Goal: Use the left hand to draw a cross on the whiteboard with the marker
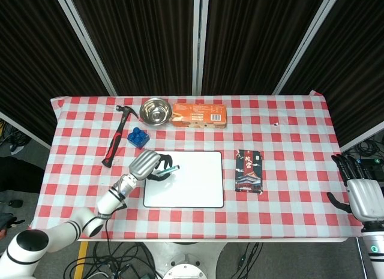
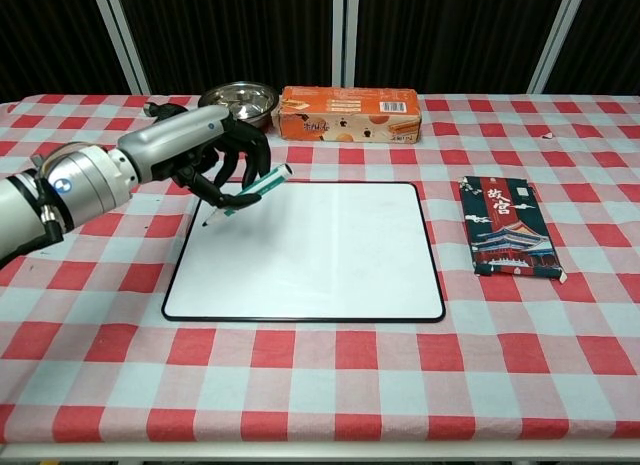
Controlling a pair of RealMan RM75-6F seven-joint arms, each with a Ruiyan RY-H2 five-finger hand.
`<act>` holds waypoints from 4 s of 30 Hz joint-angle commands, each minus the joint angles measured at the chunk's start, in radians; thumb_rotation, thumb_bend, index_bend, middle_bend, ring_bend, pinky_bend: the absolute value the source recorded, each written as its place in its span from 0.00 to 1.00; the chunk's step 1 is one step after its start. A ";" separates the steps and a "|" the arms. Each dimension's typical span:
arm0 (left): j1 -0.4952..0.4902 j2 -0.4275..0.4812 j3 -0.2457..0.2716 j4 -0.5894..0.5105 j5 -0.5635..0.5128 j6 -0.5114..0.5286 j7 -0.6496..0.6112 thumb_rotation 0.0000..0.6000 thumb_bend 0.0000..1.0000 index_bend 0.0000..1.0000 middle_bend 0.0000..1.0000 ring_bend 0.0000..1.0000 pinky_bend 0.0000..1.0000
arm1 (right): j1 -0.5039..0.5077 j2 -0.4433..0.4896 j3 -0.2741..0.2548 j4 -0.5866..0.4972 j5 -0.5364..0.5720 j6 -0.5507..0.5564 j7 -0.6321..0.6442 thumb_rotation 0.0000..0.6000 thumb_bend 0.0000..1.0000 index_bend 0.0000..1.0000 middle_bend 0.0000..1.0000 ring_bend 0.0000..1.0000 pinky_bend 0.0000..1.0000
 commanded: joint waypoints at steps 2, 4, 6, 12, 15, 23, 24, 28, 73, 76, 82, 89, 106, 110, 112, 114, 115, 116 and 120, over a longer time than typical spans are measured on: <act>0.011 -0.055 0.025 0.088 0.010 0.039 -0.038 1.00 0.43 0.49 0.57 0.66 0.94 | 0.003 -0.003 -0.001 0.001 -0.001 -0.005 0.001 1.00 0.16 0.00 0.06 0.00 0.12; 0.014 -0.073 0.031 0.121 0.012 0.052 -0.053 1.00 0.43 0.49 0.57 0.66 0.93 | 0.004 -0.005 -0.001 0.001 0.001 -0.007 0.001 1.00 0.16 0.00 0.06 0.00 0.12; 0.016 -0.090 0.036 0.151 0.014 0.065 -0.066 1.00 0.43 0.49 0.57 0.66 0.93 | 0.005 -0.005 0.000 0.001 0.002 -0.009 0.001 1.00 0.16 0.00 0.06 0.00 0.12; 0.011 -0.126 0.052 0.223 0.021 0.074 -0.087 1.00 0.43 0.49 0.57 0.66 0.93 | 0.004 -0.005 0.000 0.001 0.005 -0.010 0.001 1.00 0.16 0.00 0.06 0.00 0.12; 0.011 -0.145 0.057 0.255 0.019 0.075 -0.105 1.00 0.43 0.49 0.57 0.66 0.93 | 0.005 -0.004 0.001 -0.001 0.009 -0.012 -0.001 1.00 0.16 0.00 0.06 0.00 0.12; 0.000 -0.191 0.067 0.323 0.018 0.070 -0.138 1.00 0.43 0.49 0.57 0.65 0.93 | 0.002 0.000 0.001 -0.008 0.015 -0.012 -0.008 1.00 0.16 0.00 0.06 0.00 0.12; -0.003 -0.197 0.067 0.328 0.018 0.071 -0.140 1.00 0.43 0.49 0.57 0.65 0.93 | 0.002 0.000 0.000 -0.008 0.015 -0.012 -0.008 1.00 0.16 0.00 0.06 0.00 0.12; -0.027 -0.225 0.066 0.343 0.020 0.062 -0.143 1.00 0.43 0.49 0.57 0.65 0.93 | -0.001 0.002 -0.001 -0.006 0.017 -0.011 -0.005 1.00 0.16 0.00 0.06 0.00 0.12; 0.005 -0.201 0.096 0.221 -0.019 0.051 -0.117 1.00 0.43 0.49 0.57 0.65 0.93 | 0.004 0.001 -0.003 0.009 -0.004 -0.015 0.020 1.00 0.16 0.00 0.06 0.00 0.12; 0.033 -0.168 0.110 0.152 -0.016 0.064 -0.098 1.00 0.43 0.49 0.57 0.65 0.93 | 0.005 0.000 -0.004 0.012 -0.009 -0.014 0.025 1.00 0.16 0.00 0.06 0.00 0.12; 0.042 -0.112 0.070 0.031 -0.026 0.117 -0.045 1.00 0.43 0.49 0.57 0.65 0.93 | 0.000 0.000 -0.004 0.015 -0.011 -0.004 0.031 1.00 0.16 0.00 0.06 0.00 0.12; -0.012 -0.129 0.020 0.040 -0.043 0.067 -0.018 1.00 0.43 0.49 0.57 0.65 0.93 | -0.005 0.002 -0.005 0.008 -0.003 0.000 0.022 1.00 0.16 0.00 0.06 0.00 0.12; -0.036 -0.250 -0.012 0.255 -0.077 0.026 -0.072 1.00 0.43 0.49 0.57 0.64 0.93 | -0.002 0.007 -0.003 -0.002 0.011 -0.014 0.009 1.00 0.16 0.00 0.06 0.00 0.12; -0.039 -0.233 -0.033 0.266 -0.103 0.004 -0.009 1.00 0.43 0.49 0.57 0.64 0.93 | -0.004 0.007 -0.004 0.000 0.011 -0.013 0.012 1.00 0.16 0.00 0.06 0.00 0.12; -0.035 -0.193 -0.037 0.233 -0.116 -0.022 0.043 1.00 0.43 0.49 0.57 0.64 0.93 | -0.004 0.008 -0.004 0.002 0.012 -0.014 0.015 1.00 0.16 0.00 0.06 0.00 0.12; -0.018 -0.125 -0.030 0.170 -0.125 -0.038 0.114 1.00 0.43 0.49 0.57 0.63 0.93 | -0.004 0.007 -0.004 0.004 0.012 -0.014 0.019 1.00 0.16 0.00 0.06 0.00 0.12; -0.008 -0.091 -0.028 0.131 -0.131 -0.044 0.147 1.00 0.43 0.49 0.57 0.63 0.93 | -0.004 0.007 -0.004 0.006 0.011 -0.014 0.021 1.00 0.16 0.00 0.06 0.00 0.12; 0.003 -0.056 -0.028 0.086 -0.141 -0.048 0.184 1.00 0.43 0.49 0.57 0.63 0.93 | -0.003 0.006 -0.004 0.008 0.010 -0.014 0.022 1.00 0.16 0.00 0.06 0.00 0.12; 0.058 0.108 -0.043 -0.154 -0.247 -0.121 0.401 1.00 0.43 0.49 0.56 0.63 0.93 | 0.001 -0.002 -0.005 0.016 0.002 -0.017 0.031 1.00 0.16 0.00 0.06 0.00 0.12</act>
